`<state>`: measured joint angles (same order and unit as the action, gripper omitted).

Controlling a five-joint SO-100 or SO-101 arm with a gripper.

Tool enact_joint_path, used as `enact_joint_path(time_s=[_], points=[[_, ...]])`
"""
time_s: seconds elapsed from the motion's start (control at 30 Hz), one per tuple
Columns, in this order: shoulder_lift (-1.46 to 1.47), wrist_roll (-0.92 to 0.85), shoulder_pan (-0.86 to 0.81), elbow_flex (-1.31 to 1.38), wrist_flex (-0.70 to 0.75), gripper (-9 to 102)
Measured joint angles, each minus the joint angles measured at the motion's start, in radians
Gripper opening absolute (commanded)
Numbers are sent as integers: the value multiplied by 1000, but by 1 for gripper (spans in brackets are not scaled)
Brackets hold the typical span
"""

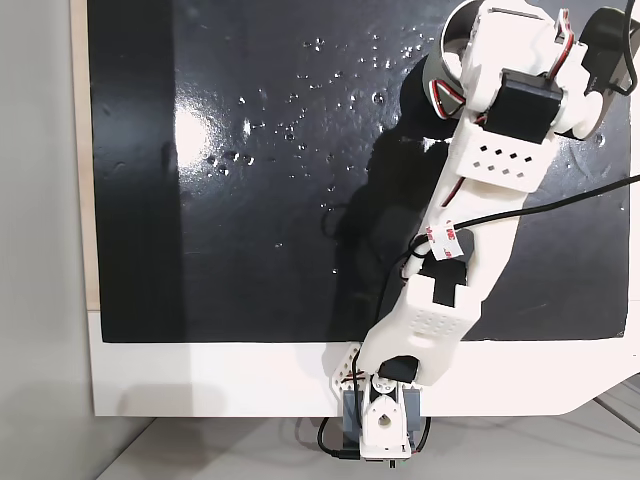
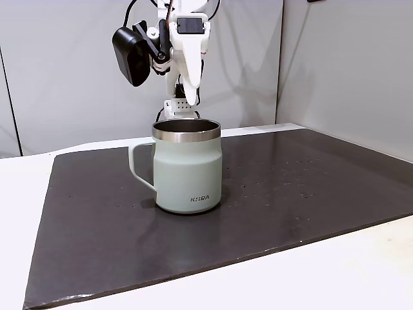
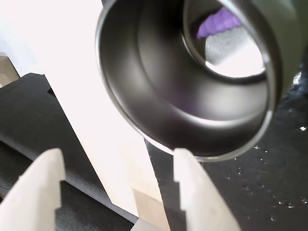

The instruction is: Grasp a pengrip and put it in the cup.

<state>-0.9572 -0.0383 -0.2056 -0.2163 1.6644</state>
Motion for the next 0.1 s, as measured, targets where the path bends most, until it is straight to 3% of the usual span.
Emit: enact_joint_path(time_s=[0.1], points=[[0, 0, -2, 0, 0, 28]])
